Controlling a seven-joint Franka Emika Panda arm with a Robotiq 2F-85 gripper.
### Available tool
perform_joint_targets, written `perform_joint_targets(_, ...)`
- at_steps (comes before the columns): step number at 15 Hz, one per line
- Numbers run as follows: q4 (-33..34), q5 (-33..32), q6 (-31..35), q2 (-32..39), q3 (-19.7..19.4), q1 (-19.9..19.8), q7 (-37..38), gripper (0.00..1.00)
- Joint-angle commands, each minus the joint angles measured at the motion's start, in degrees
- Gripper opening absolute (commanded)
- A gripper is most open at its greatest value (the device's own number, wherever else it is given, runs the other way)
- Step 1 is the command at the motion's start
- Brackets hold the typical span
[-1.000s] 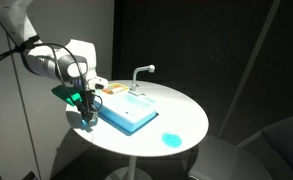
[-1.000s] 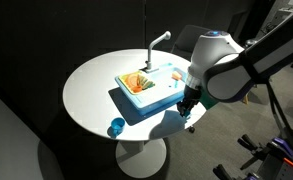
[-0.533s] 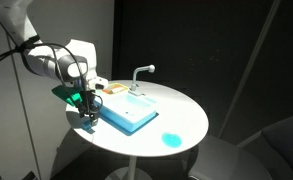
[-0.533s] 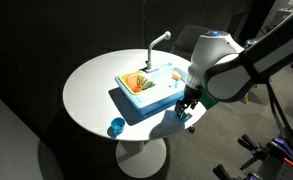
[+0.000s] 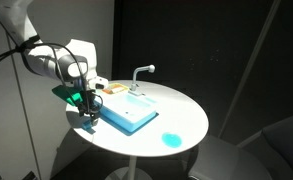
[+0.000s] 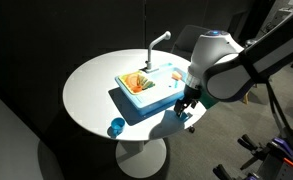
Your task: Remove the blue cup from the sink and put it on the table
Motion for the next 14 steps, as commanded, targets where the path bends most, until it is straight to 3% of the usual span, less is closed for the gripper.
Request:
perform_joint_targets(1, 0.5, 0.5, -2.0, -1.2, -0.3, 0.4, -0.8, 1.00)
perform_joint_targets(6, 0.7, -0.2, -5.7, -3.8, -0.4, 1.1, 0.2, 1.00)
perform_joint_targets(14, 3.3, -3.3, -21.2, -11.4, 0.0, 2.4, 5.4, 1.00)
